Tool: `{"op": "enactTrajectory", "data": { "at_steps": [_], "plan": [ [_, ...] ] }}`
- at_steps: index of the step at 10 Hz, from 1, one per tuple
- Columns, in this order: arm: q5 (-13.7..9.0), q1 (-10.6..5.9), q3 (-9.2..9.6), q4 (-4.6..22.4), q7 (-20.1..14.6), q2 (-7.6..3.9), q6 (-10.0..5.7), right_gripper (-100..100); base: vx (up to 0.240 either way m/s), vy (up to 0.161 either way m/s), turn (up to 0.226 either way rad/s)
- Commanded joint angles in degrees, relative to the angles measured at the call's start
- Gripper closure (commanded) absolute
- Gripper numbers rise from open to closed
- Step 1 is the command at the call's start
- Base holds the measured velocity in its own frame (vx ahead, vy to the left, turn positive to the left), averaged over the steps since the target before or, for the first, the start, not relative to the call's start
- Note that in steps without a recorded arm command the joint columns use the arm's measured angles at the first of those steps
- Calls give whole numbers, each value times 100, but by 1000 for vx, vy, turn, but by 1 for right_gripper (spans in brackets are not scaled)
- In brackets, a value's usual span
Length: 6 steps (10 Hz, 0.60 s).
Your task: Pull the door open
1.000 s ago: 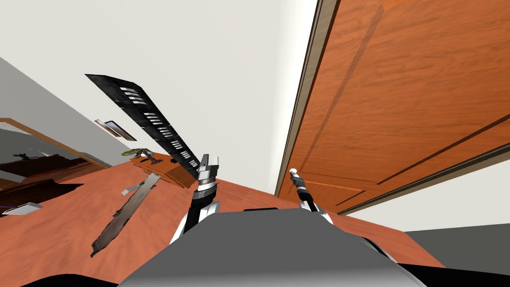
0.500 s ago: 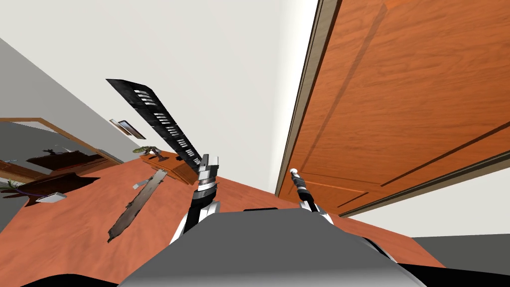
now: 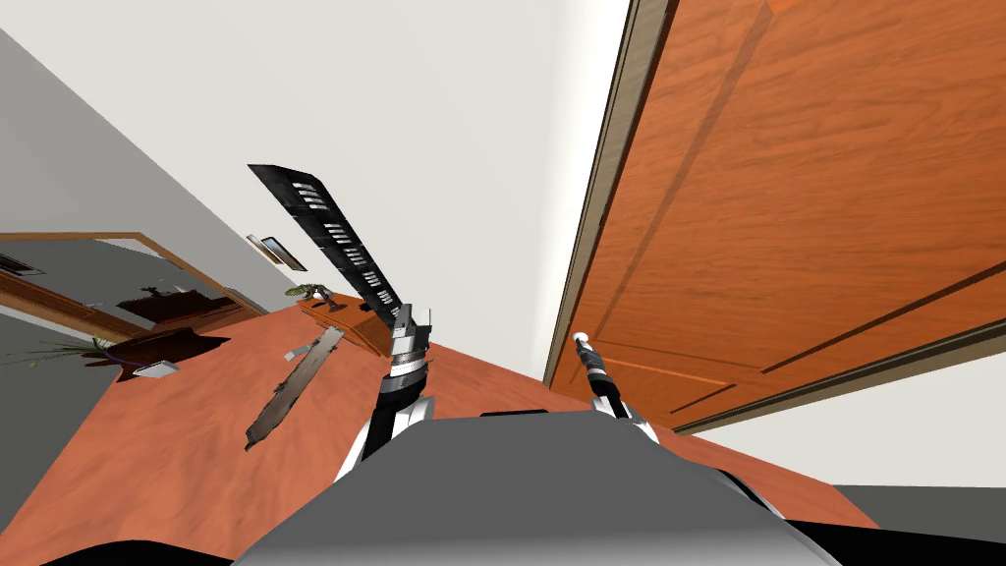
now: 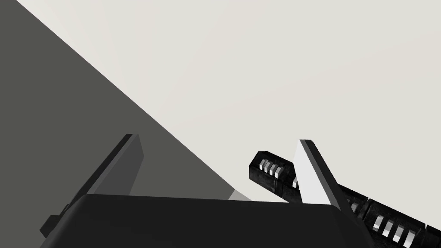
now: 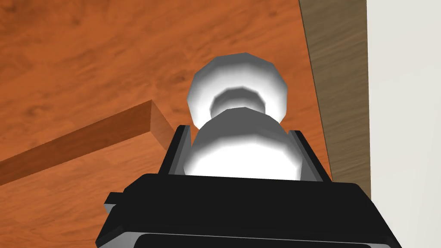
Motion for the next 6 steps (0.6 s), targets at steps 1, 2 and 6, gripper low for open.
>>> {"op": "enactTrajectory", "data": {
  "at_steps": [1,2,6],
  "plan": [
    [-47,0,0,26,-286,13,-4,100,-43,-13,63],
    [-79,2,-4,27,-445,10,-1,100,-46,-13,81],
    [-143,5,-12,29,-903,4,5,100,-32,-11,47]
  ]
}}
